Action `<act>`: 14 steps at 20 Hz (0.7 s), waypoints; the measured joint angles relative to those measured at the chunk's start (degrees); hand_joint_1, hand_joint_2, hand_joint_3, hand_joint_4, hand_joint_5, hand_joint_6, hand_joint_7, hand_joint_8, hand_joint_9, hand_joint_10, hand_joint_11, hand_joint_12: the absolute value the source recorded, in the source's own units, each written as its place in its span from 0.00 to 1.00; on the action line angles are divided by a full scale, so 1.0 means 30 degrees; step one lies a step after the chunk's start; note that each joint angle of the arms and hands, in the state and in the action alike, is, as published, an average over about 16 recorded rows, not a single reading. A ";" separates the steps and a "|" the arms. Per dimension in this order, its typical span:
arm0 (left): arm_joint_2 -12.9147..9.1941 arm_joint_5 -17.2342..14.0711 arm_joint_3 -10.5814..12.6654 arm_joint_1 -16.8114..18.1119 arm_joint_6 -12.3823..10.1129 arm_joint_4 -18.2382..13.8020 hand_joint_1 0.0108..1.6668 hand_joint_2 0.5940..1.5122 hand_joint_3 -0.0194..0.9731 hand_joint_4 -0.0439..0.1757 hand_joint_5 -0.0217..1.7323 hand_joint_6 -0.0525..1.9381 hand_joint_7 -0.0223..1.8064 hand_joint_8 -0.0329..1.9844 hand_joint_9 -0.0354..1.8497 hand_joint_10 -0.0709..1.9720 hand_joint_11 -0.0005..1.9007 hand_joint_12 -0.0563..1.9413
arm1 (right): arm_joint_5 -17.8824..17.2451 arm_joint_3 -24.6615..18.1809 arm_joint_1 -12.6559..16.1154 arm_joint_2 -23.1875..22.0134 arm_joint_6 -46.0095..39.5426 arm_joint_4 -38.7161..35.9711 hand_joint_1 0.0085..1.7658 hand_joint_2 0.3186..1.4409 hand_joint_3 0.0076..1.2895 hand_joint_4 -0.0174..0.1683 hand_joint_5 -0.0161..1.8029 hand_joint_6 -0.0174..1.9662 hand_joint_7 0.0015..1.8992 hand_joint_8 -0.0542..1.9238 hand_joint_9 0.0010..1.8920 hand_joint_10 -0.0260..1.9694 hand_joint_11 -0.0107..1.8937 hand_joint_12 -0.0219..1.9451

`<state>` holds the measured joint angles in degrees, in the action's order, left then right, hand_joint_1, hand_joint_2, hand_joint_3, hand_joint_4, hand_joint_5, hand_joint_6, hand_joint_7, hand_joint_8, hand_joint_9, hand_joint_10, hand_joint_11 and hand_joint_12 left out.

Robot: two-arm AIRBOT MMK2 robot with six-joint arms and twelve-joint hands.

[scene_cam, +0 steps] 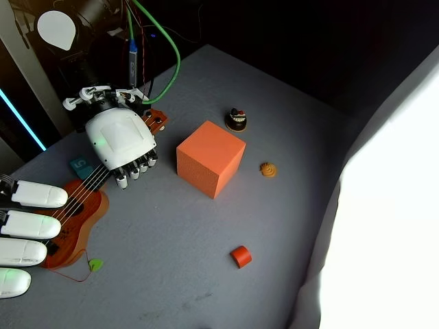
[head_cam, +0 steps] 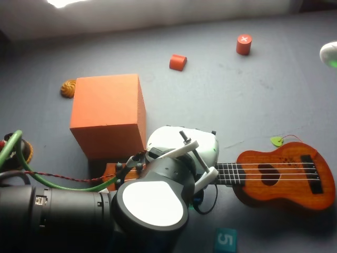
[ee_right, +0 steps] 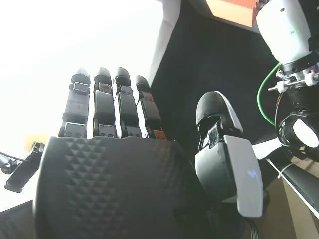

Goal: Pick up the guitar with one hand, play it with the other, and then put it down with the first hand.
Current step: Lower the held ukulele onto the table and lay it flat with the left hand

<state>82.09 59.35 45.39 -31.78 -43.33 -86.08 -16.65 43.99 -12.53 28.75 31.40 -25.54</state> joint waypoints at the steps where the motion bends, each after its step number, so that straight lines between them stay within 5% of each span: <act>1: 0.0011 -0.0097 0.0040 -0.0054 -0.0023 -0.0022 0.78 0.57 0.12 0.39 0.53 0.91 0.59 0.93 0.63 0.95 0.61 0.97 | -0.0001 -0.0008 0.0000 -0.0001 0.0000 0.0000 0.06 0.90 0.01 0.11 0.07 0.03 0.07 0.03 0.04 0.02 0.02 0.01; 9: 0.0054 -0.0657 0.0223 -0.0262 -0.0014 -0.0232 0.48 0.54 0.13 0.37 0.23 0.49 0.30 0.48 0.34 0.57 0.28 0.76 | -0.0003 -0.0041 0.0000 -0.0011 0.0024 -0.0003 0.08 0.90 0.01 0.11 0.06 0.03 0.06 0.03 0.04 0.02 0.02 0.01; 14: -0.0178 -0.0952 0.0258 -0.0125 0.0447 -0.0321 0.27 0.48 0.04 0.53 0.11 0.21 0.13 0.19 0.15 0.27 0.09 0.51 | -0.0005 -0.0063 0.0000 -0.0013 0.0050 -0.0005 0.08 0.90 0.01 0.11 0.07 0.03 0.06 0.03 0.04 0.02 0.02 0.01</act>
<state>81.56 56.50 46.16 -32.16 -41.99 -87.04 -16.66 43.80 -12.53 28.71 31.55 -25.55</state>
